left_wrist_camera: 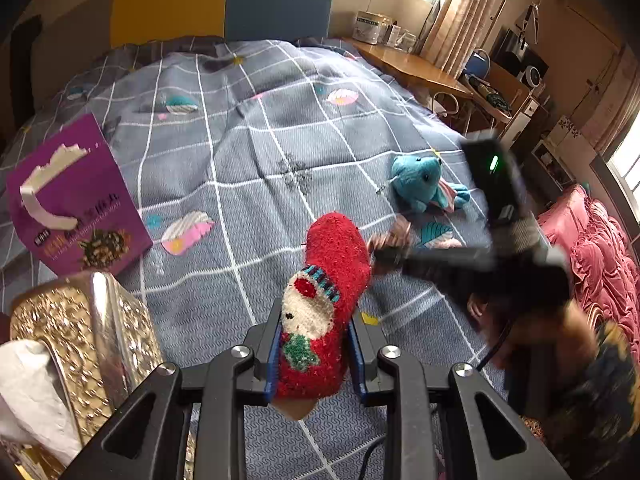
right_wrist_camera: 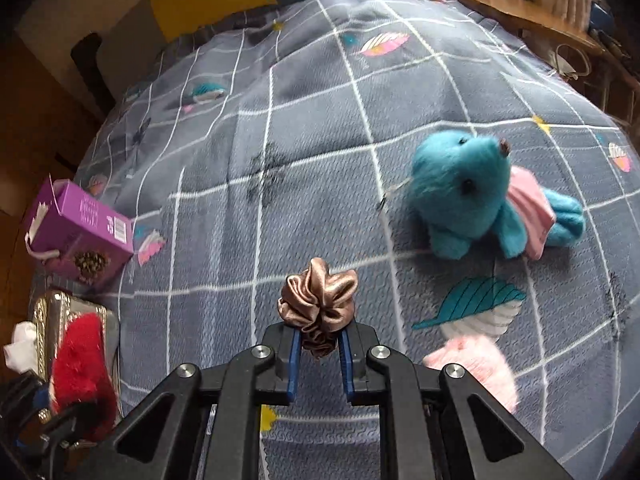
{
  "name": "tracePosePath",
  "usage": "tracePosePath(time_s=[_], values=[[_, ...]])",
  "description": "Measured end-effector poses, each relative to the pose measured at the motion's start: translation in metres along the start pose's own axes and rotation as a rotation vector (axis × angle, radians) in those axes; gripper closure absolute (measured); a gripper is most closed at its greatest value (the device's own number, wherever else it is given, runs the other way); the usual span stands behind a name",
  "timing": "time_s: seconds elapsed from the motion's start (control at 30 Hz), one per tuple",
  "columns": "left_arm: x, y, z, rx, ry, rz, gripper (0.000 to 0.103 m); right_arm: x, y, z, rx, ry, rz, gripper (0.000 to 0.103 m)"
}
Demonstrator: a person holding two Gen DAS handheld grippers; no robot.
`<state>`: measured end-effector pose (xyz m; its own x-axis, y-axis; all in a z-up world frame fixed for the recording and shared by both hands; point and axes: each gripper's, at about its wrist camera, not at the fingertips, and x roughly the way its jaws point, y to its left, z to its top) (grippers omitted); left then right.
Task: Organize soft objects
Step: 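Lift the red sock with the left tool while the right tool grasps the brown satin scrunchie, then carry the red sock into the gold tray and open the left tool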
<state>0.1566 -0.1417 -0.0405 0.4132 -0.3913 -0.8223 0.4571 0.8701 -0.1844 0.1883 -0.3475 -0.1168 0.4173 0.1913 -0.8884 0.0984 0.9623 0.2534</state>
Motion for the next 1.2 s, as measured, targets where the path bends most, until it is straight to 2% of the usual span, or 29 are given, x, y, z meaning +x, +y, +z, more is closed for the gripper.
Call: tracePosePath(time_s=[0.1, 0.27, 0.37, 0.5, 0.67, 0.83, 1.03, 1.2], values=[[-0.017, 0.006, 0.016, -0.013, -0.049, -0.008, 0.076, 0.022, 0.009, -0.016, -0.002, 0.056, 0.003, 0.087], [-0.054, 0.037, 0.053, -0.069, -0.163, 0.041, 0.076, 0.028, 0.011, -0.02, -0.002, 0.05, -0.003, 0.087], [-0.081, 0.073, 0.067, -0.147, -0.226, 0.087, 0.076, 0.026, 0.01, -0.021, -0.002, 0.046, 0.001, 0.087], [-0.115, 0.134, 0.059, -0.251, -0.295, 0.175, 0.076, 0.026, 0.014, -0.022, -0.037, 0.036, -0.014, 0.087], [-0.152, 0.209, 0.01, -0.384, -0.332, 0.265, 0.076, 0.025, 0.019, -0.024, -0.078, 0.018, -0.037, 0.087], [-0.174, 0.271, -0.057, -0.52, -0.327, 0.326, 0.076, 0.026, 0.026, -0.027, -0.121, 0.0, -0.07, 0.087], [-0.19, 0.321, -0.144, -0.683, -0.311, 0.37, 0.076, 0.026, 0.035, -0.031, -0.156, -0.027, -0.114, 0.086], [-0.188, 0.344, -0.201, -0.778, -0.28, 0.368, 0.076, 0.026, 0.038, -0.033, -0.16, -0.047, -0.141, 0.086]])
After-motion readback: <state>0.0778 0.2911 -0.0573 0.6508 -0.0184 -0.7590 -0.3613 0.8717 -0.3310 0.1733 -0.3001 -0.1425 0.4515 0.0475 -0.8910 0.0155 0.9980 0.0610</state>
